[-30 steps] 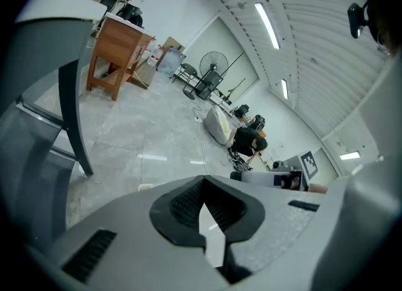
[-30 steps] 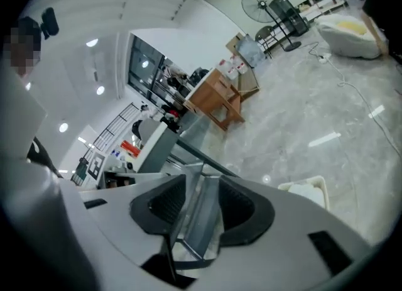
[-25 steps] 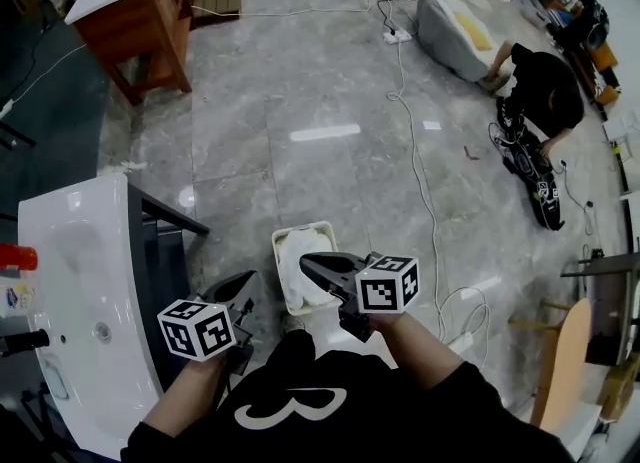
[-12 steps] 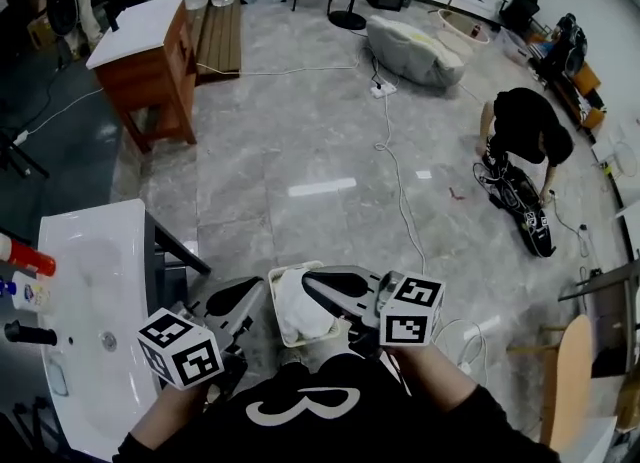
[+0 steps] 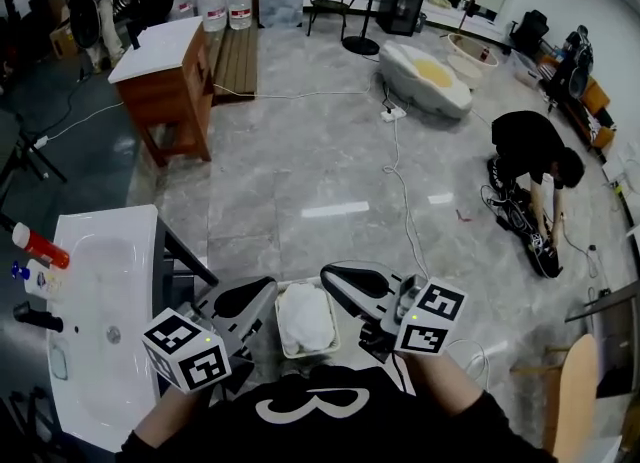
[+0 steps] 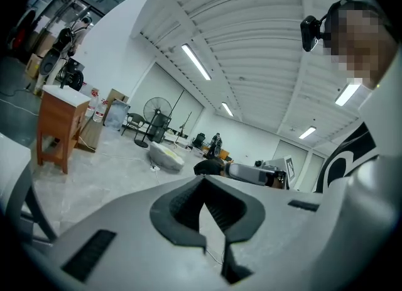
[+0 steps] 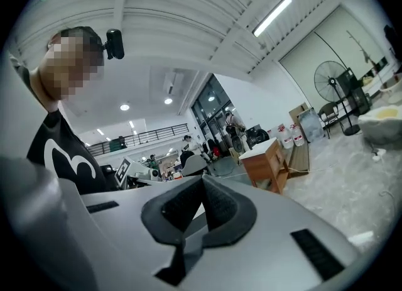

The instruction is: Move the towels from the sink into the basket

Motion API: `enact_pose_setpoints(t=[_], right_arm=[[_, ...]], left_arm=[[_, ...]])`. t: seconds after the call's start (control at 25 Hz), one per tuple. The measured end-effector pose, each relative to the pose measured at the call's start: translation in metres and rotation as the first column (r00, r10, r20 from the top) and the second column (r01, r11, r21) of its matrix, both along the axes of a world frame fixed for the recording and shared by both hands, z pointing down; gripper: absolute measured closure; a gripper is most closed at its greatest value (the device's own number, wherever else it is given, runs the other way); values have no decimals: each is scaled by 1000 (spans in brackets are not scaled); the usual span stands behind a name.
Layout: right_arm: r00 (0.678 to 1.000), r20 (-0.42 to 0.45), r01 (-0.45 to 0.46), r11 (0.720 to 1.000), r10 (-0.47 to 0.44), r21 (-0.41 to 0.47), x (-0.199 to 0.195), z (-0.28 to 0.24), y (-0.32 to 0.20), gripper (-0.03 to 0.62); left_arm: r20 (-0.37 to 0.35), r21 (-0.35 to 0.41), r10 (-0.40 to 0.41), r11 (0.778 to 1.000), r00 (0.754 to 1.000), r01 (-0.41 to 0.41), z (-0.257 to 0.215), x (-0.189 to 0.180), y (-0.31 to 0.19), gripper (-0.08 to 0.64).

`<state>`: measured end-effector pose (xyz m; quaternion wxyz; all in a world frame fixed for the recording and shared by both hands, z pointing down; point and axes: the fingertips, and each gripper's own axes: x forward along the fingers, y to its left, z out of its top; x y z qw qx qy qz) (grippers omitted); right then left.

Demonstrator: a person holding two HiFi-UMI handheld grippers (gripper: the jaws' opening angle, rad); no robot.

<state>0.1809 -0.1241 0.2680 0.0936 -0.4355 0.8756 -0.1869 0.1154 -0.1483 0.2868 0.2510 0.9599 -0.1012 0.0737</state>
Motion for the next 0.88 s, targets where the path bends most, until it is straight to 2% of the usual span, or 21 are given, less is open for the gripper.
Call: enact_pose_setpoints(t=[0.24, 0.44, 0.64, 0.88], right_arm=[[1000, -14, 21, 1000, -21, 18, 14, -16, 9, 589], [999, -18, 29, 999, -28, 32, 30, -26, 9, 589], [998, -50, 41, 998, -39, 37, 37, -27, 1, 589], [998, -48, 32, 999, -31, 24, 54, -19, -8, 589]], left_arm=[[-15, 8, -40, 999, 999, 40, -19, 13, 8, 555], [2, 12, -59, 998, 998, 59, -23, 25, 6, 555], [15, 4, -60, 998, 998, 60, -22, 38, 3, 555], [35, -7, -50, 999, 998, 50, -13, 56, -4, 554]])
